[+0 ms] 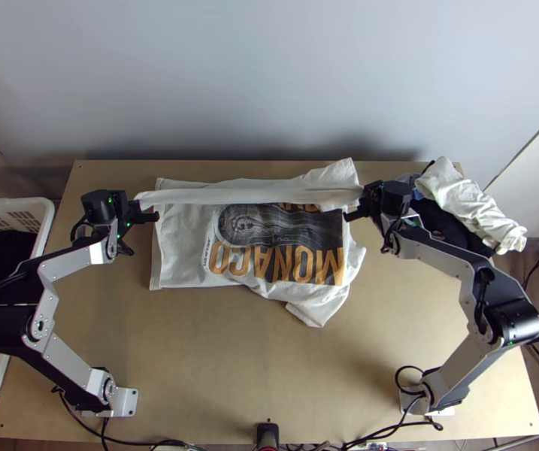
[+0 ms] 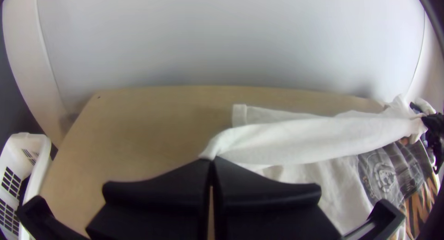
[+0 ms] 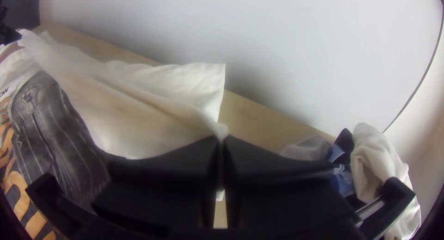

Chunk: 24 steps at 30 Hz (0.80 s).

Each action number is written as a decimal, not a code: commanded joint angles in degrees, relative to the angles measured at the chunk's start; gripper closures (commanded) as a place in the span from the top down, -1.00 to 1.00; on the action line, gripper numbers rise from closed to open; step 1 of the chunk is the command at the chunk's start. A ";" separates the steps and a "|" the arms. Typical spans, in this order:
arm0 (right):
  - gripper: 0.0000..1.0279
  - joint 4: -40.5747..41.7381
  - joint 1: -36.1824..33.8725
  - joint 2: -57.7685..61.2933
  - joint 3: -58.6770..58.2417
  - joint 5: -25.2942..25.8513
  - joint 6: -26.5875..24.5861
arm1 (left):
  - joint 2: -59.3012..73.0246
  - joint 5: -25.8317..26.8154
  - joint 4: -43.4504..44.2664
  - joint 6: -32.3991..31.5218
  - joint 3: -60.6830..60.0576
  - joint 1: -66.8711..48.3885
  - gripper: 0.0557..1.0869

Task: Fold the t-shirt

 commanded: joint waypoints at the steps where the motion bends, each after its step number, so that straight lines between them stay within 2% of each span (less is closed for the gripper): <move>1: -0.95 -4.74 0.19 -3.24 -1.60 -1.99 -1.76 | -3.19 0.86 -4.75 0.52 -1.40 0.17 -0.92; 5: -0.92 -5.70 0.19 -5.27 -3.71 -2.43 -2.55 | -5.56 3.23 -6.16 0.52 -3.25 0.25 -0.92; 6: -0.76 -5.70 0.19 -5.79 -4.32 -2.43 -2.55 | -6.53 3.93 -6.24 0.52 -4.04 0.25 -0.89; 7: -0.44 -5.79 0.19 -6.50 -5.12 -2.43 -2.64 | -7.76 4.37 -6.86 0.79 -4.83 0.17 -0.78; 9: 0.37 -6.05 0.19 -7.64 -6.08 -2.60 -2.47 | -10.57 5.43 -8.27 1.40 -6.24 0.17 -0.25; 11: 0.63 -7.02 0.19 -8.78 -6.35 -2.69 -2.29 | -12.77 5.52 -9.67 1.58 -7.03 0.17 -0.17; 12: 0.80 -7.81 0.19 -9.40 -6.26 -2.69 -1.94 | -13.82 5.78 -11.87 2.11 -7.03 0.17 -0.01; 13: 0.94 -8.87 0.19 -9.92 -5.99 -2.87 -1.85 | -14.88 6.22 -13.36 2.63 -7.03 0.17 0.47; 14: 0.93 -10.01 0.19 -10.45 -5.73 -2.87 -1.67 | -15.93 6.39 -14.33 2.63 -7.20 0.25 0.97; 15: 0.93 -10.62 0.10 -11.07 -5.55 -2.87 -1.06 | -16.99 7.27 -14.86 2.63 -7.47 0.52 0.91; 18: 0.93 -11.50 -0.34 -13.62 -5.73 -3.13 -0.09 | -19.89 8.42 -15.21 2.28 -8.52 1.22 0.91; 24: 0.93 -20.20 -1.39 -21.17 -6.08 -6.30 6.85 | -28.33 10.53 -21.45 1.31 -10.54 2.01 0.91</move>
